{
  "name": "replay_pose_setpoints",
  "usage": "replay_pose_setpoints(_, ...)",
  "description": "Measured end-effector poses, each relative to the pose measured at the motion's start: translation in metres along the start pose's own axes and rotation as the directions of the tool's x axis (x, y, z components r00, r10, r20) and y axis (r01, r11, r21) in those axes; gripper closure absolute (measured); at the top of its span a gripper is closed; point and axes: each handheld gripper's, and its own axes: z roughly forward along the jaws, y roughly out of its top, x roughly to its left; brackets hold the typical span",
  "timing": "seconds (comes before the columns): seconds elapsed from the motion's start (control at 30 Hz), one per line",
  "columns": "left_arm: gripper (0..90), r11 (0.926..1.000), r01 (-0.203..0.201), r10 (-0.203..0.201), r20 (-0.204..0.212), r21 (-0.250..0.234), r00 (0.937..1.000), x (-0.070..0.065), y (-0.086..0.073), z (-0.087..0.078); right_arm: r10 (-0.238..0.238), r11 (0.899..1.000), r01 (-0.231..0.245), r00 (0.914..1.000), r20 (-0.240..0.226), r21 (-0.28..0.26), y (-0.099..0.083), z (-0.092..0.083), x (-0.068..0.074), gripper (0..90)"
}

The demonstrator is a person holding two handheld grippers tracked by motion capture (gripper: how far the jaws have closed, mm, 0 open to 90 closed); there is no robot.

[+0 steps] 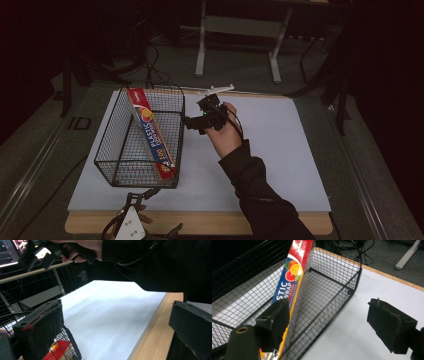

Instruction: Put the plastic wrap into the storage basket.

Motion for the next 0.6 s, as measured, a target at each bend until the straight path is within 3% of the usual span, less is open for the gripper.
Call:
replay_pose_setpoints(0.37, 0.1, 1.0000, -0.006, 0.006, 0.004, 0.004, 1.0000, 0.000, 0.000, 0.001, 0.012, 1.000, -0.011, 0.9996, 0.025, -0.014, -0.032, -0.022, -0.023, 18.0)
replay_pose_setpoints(0.6, 0.1, 1.0000, -0.001, 0.001, 0.004, 0.003, 1.0000, 0.000, 0.000, 0.001, -0.014, 1.000, 0.015, 0.9994, 0.032, -0.017, -0.054, -0.034, -0.030, 17.8)
